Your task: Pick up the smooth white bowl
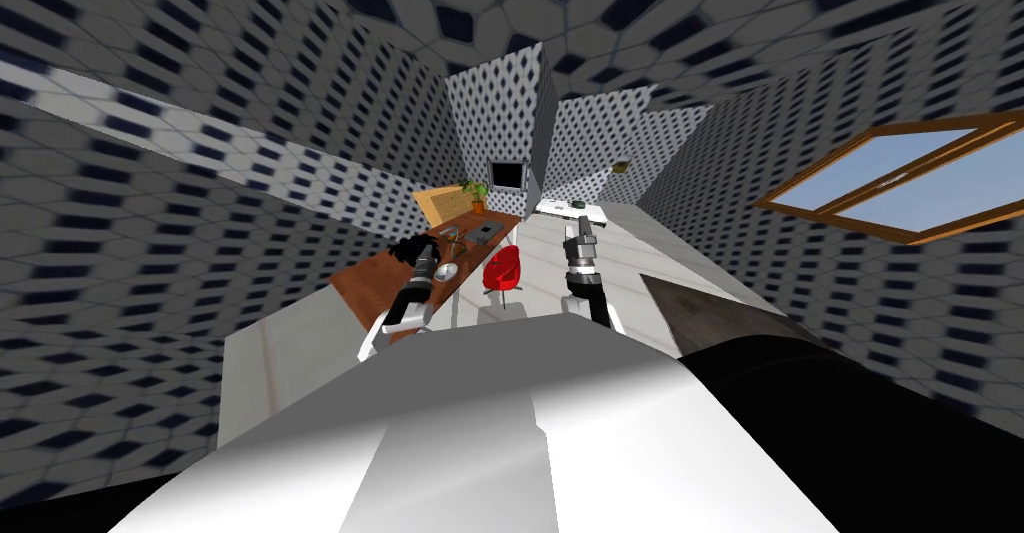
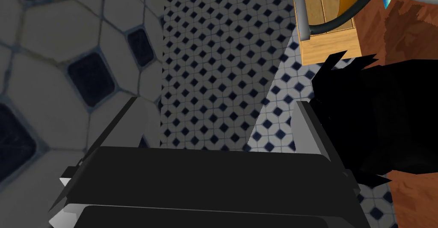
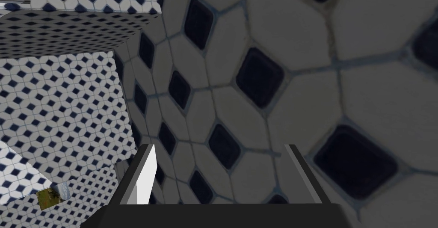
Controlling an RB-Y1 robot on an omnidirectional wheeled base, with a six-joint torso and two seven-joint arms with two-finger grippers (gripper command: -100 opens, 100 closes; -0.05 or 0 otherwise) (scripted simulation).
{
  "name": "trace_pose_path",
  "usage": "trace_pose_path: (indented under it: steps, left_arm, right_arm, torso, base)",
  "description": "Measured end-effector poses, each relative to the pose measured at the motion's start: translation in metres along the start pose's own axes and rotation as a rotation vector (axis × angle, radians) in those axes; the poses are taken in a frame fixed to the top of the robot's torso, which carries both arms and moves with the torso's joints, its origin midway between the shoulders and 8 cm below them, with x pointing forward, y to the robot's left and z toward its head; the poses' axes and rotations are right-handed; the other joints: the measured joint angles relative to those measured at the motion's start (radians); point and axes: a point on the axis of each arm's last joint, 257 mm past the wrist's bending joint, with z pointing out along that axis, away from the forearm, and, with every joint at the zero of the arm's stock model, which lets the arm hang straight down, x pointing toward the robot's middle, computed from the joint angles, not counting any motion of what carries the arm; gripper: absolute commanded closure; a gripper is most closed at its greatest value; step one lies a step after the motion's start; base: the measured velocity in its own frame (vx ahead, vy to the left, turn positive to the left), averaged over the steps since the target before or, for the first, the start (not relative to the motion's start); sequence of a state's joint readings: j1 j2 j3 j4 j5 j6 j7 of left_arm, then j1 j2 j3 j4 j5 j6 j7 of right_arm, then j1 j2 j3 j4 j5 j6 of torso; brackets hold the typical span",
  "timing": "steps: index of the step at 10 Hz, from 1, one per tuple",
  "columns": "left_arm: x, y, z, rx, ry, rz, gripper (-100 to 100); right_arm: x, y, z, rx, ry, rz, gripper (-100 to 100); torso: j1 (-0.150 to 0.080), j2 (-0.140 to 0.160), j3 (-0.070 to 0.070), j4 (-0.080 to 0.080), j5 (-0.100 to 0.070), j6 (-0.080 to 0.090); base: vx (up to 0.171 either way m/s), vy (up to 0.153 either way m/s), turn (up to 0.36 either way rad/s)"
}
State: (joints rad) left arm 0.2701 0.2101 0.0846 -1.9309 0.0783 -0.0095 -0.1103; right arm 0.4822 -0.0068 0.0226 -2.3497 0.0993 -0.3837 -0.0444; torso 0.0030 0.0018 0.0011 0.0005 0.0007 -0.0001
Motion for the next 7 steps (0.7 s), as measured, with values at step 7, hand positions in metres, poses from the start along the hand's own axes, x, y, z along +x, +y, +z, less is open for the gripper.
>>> trace_pose_path:
  steps: [7]
  left_arm:
    - [0.007, 0.068, 0.011, -0.219, 0.036, -0.040, -100]
  right_arm:
    - [0.000, 0.000, 0.000, 0.000, 0.000, 0.000, 0]
  torso:
    - [0.000, 0.000, 0.000, 0.000, 0.000, 0.000]
  base:
    - [-0.027, 0.045, -0.072]
